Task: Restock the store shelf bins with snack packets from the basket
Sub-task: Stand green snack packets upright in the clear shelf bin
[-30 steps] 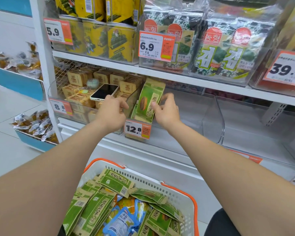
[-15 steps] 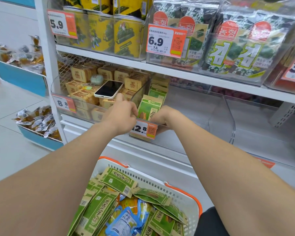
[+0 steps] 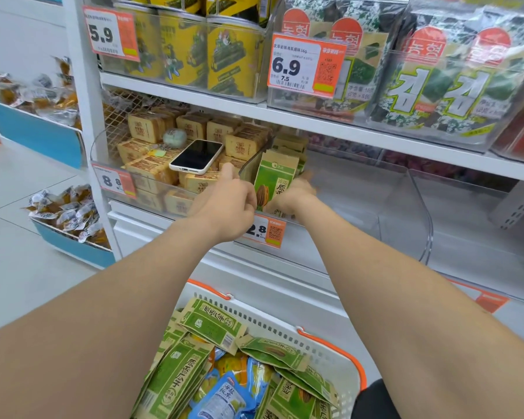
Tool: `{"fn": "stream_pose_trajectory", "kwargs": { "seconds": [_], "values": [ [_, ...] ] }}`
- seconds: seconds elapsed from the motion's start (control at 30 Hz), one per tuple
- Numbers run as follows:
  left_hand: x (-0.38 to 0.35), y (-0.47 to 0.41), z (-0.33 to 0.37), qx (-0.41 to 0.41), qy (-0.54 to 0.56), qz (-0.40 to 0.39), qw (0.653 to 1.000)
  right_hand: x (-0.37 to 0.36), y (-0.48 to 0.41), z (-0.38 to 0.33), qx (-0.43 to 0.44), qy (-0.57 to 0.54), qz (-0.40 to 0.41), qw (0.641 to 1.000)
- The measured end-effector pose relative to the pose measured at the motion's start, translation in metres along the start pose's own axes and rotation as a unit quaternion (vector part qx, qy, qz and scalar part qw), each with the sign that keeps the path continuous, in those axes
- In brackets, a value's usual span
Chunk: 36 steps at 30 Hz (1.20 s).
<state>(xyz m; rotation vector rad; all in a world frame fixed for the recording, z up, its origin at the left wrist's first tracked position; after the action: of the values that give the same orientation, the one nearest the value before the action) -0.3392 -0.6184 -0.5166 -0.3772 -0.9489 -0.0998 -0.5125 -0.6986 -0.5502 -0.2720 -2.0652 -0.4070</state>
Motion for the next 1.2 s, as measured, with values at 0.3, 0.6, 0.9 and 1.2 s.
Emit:
{"fn": "stream_pose_trajectory", "kwargs": {
  "seconds": [0.3,0.6,0.9,1.2],
  "values": [
    [0.005,0.000,0.003,-0.023,-0.019,0.023,0.999,-0.009,-0.007,-0.004,0.050,-0.192,-0.069,0.978],
    [0.005,0.000,0.006,-0.024,-0.031,0.032,0.999,-0.010,-0.006,0.002,0.080,-0.152,-0.111,0.979],
    [0.008,0.001,0.007,-0.032,-0.053,0.036,0.997,0.003,0.007,0.003,0.063,-0.249,-0.103,0.961],
    [-0.010,0.004,0.005,-0.037,-0.131,-0.072,0.988,-0.009,0.013,-0.005,0.086,-0.202,-0.083,0.972]
  ]
}}
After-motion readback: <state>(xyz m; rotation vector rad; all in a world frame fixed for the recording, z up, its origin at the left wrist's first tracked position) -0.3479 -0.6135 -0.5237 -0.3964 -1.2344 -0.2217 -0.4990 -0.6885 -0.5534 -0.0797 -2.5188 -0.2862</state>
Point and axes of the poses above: each hand's wrist, its own y-axis away from the middle knuckle, its own x-axis out of the back of the hand, z = x × y, the point moved 5 cm from there along -y, towards the middle knuckle, and after that the axes turned 9 degrees about y, right-handed, at the moved point
